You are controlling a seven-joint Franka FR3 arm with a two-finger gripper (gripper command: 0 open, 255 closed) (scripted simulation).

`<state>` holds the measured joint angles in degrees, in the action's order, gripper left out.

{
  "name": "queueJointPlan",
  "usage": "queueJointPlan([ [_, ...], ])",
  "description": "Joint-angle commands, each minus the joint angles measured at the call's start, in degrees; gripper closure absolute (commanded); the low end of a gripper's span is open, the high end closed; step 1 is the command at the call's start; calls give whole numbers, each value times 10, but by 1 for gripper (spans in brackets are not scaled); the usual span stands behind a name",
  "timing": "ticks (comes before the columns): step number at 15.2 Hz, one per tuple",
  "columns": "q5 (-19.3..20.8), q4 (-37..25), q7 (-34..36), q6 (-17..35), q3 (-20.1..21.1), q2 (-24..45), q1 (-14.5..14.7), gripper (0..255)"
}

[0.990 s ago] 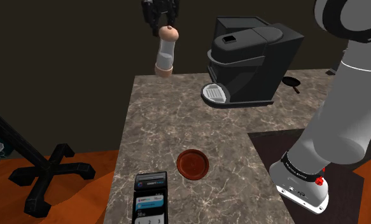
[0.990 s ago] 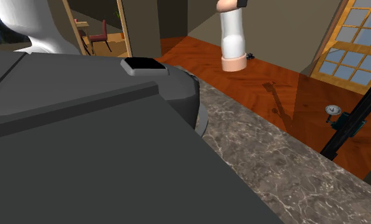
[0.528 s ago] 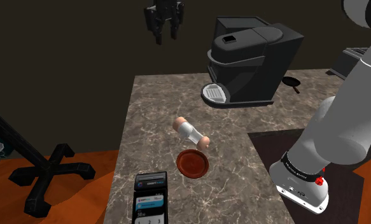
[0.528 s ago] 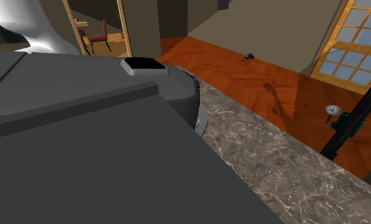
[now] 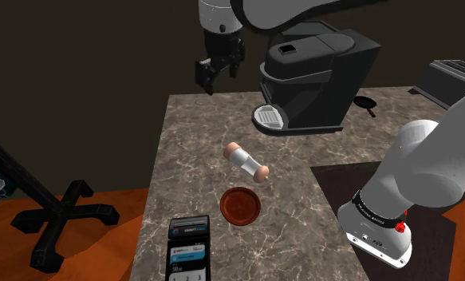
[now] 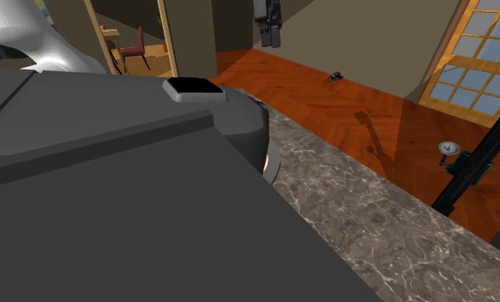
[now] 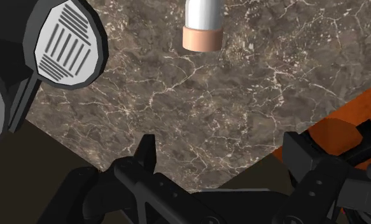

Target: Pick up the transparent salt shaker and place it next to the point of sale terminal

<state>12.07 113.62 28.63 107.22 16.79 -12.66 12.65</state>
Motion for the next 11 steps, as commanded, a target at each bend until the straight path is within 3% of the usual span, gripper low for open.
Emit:
queueJointPlan([
  [1, 29, 68, 39, 41, 16, -32, 5, 0],
  [3, 51, 110, 69, 67, 29, -48, 7, 0],
  [11, 67, 147, 78, 123, 23, -29, -2, 0],
])
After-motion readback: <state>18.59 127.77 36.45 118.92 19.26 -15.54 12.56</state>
